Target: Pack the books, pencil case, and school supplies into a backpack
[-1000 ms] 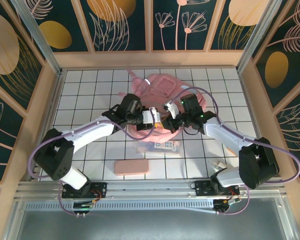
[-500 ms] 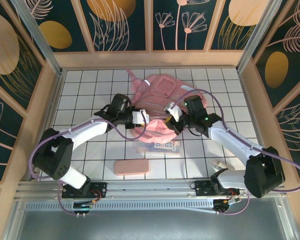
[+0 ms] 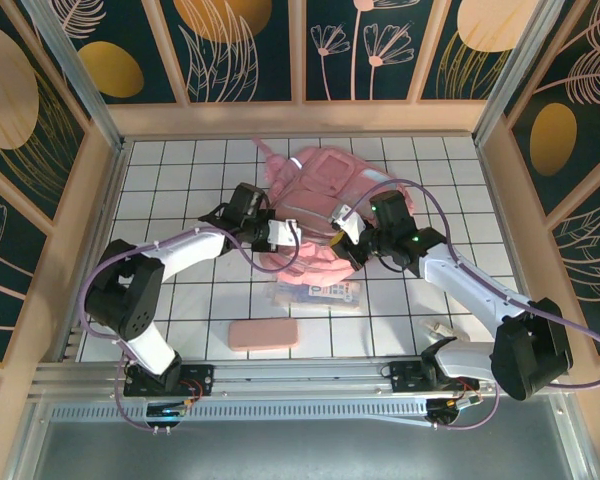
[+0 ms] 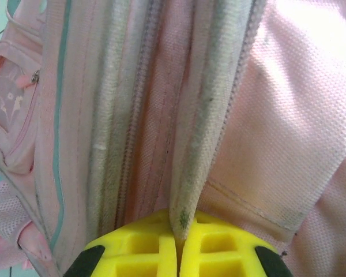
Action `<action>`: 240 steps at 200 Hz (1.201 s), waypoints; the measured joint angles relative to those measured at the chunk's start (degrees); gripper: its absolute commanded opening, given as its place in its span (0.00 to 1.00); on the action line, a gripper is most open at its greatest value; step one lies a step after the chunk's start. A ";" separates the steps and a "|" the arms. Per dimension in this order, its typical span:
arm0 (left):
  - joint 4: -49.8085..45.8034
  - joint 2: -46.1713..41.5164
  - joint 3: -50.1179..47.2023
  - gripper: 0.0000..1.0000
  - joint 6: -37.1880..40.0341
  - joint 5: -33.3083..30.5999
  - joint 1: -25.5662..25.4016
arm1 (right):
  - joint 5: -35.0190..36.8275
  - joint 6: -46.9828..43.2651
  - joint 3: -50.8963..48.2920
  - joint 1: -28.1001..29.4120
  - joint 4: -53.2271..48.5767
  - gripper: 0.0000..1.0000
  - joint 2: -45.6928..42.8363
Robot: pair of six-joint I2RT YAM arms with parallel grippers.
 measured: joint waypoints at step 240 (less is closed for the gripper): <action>-5.33 -6.38 -0.24 0.00 -17.75 1.88 -2.67 | -2.08 9.77 -3.67 2.05 1.40 0.17 5.73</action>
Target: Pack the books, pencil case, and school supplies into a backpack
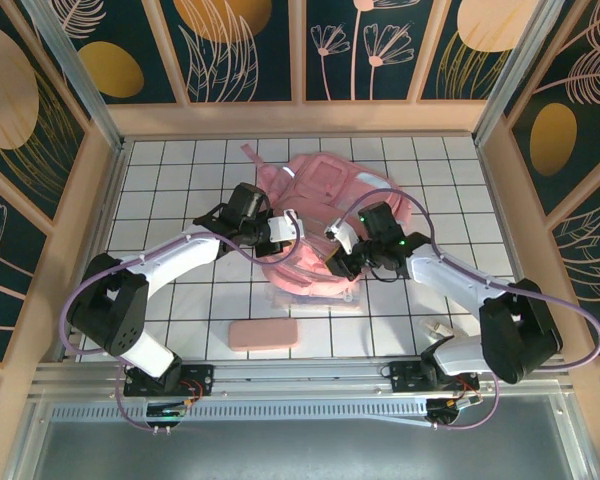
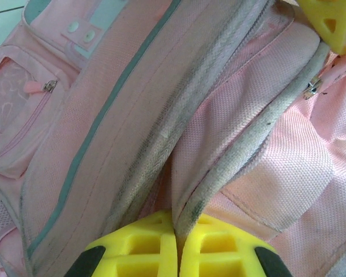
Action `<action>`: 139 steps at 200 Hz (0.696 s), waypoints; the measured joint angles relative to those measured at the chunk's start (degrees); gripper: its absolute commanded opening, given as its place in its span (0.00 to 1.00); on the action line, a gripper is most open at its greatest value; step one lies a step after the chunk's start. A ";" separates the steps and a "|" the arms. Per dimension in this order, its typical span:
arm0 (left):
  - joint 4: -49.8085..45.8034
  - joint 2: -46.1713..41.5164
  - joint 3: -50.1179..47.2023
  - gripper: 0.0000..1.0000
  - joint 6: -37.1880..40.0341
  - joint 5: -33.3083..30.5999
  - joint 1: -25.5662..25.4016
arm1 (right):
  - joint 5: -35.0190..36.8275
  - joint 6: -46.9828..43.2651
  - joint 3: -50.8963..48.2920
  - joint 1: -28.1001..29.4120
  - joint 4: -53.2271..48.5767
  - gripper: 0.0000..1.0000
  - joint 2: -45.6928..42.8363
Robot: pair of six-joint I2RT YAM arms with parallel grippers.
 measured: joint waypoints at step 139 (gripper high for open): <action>-0.44 1.53 1.18 0.00 -8.09 0.72 -0.28 | 6.25 18.91 -0.20 3.76 -1.27 0.28 -2.29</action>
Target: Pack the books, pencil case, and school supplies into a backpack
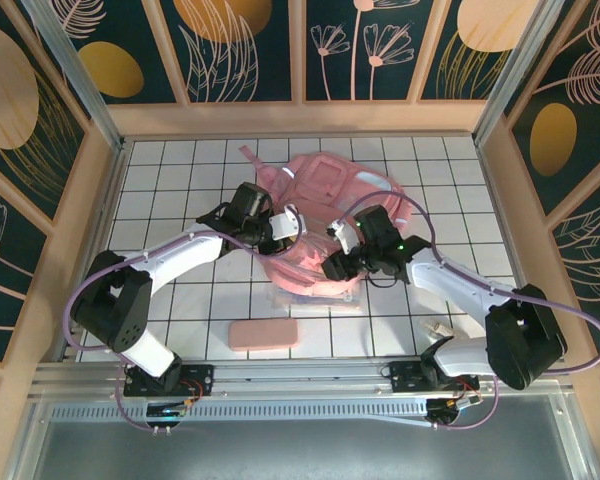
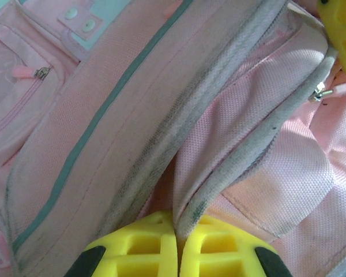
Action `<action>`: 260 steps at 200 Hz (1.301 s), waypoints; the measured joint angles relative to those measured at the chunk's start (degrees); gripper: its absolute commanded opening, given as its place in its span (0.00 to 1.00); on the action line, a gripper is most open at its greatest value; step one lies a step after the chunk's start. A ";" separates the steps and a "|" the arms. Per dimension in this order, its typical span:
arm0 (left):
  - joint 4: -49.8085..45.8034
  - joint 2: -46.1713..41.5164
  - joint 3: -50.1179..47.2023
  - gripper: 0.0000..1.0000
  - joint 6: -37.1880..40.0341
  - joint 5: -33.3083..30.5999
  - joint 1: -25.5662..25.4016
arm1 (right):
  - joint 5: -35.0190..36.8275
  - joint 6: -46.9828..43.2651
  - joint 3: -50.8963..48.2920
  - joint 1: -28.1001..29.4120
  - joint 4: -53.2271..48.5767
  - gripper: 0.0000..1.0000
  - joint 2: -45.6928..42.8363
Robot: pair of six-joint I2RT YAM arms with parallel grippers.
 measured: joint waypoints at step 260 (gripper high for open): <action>1.36 0.50 0.90 0.00 -20.57 2.45 -0.83 | 17.33 16.04 5.77 1.64 2.25 0.00 5.90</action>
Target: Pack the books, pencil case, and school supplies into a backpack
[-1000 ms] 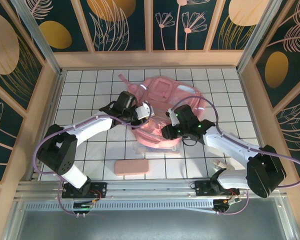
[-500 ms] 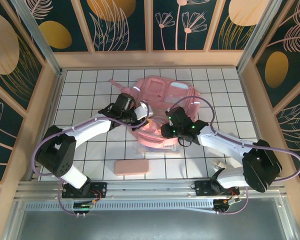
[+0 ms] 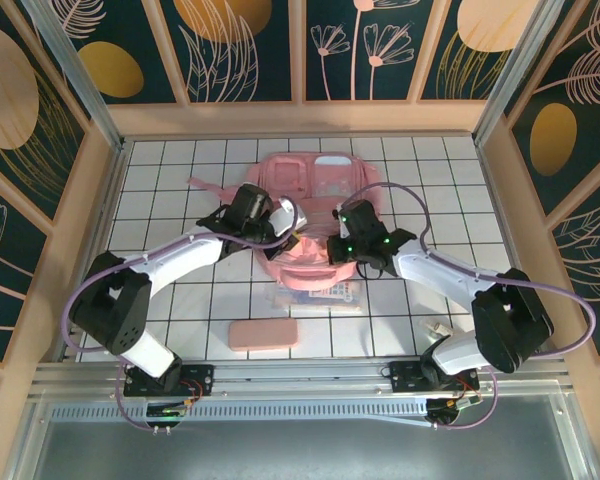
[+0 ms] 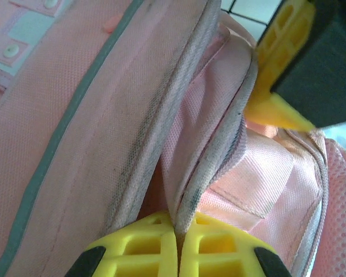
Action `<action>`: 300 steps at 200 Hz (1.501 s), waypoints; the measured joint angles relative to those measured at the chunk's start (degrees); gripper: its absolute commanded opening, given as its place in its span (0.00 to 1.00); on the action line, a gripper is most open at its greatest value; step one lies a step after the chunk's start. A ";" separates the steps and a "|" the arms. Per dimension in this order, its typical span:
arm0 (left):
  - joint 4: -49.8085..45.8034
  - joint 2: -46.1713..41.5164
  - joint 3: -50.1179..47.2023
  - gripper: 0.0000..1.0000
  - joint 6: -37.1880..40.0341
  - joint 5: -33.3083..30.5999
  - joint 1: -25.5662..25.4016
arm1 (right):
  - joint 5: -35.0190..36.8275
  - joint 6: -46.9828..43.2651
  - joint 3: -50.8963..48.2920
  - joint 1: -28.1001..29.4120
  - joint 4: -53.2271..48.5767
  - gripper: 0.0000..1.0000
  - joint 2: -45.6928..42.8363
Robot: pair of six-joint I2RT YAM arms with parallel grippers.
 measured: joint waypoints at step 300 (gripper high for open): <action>10.73 -3.23 -12.24 0.30 29.94 -4.96 0.59 | -23.85 -30.03 9.11 -8.96 -11.45 0.00 1.22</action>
